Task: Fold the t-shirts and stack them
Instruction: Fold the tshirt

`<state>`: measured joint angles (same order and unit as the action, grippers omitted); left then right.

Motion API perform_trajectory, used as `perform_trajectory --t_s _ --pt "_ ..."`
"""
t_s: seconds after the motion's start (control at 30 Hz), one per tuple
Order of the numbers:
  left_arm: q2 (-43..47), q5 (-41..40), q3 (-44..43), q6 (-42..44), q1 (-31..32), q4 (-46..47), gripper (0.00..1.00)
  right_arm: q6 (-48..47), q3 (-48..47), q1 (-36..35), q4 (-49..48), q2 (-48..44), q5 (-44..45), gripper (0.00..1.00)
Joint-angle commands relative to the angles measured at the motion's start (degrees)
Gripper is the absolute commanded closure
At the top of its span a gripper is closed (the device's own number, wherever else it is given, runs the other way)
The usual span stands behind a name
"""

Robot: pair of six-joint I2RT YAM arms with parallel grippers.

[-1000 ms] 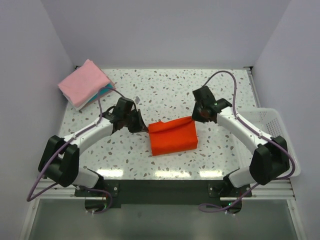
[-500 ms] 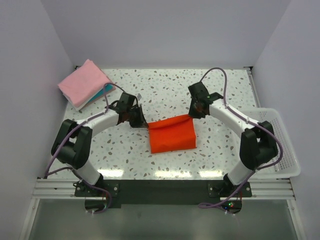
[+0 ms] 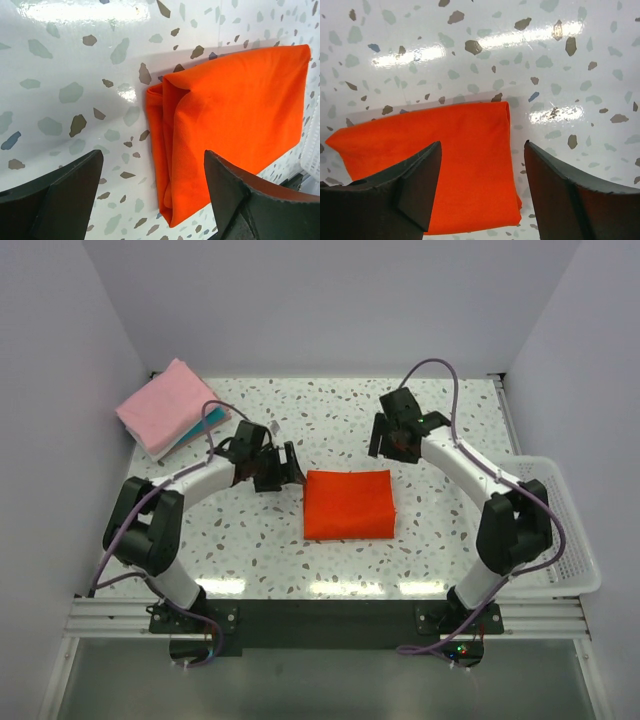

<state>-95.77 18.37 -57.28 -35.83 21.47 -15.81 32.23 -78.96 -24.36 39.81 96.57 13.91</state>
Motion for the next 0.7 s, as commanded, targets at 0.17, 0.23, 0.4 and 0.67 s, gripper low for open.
perform_trajectory --t_s 0.17,0.23,0.4,0.67 --pt "6.47 7.64 8.49 -2.83 -0.12 13.87 0.13 -6.73 3.54 -2.00 -1.93 -9.30 -9.24 0.29" --pt "7.26 8.96 10.68 -3.89 0.06 17.81 0.13 -7.35 6.26 -3.06 -2.37 -9.13 -12.58 0.29" --pt "6.82 8.96 13.32 -5.64 1.20 20.11 0.12 -7.71 11.45 -6.40 -4.65 -7.02 -17.07 0.30" --pt "4.80 8.79 17.98 -11.36 3.40 28.55 0.11 -8.58 15.85 -7.63 -7.82 -0.69 -21.12 0.30"
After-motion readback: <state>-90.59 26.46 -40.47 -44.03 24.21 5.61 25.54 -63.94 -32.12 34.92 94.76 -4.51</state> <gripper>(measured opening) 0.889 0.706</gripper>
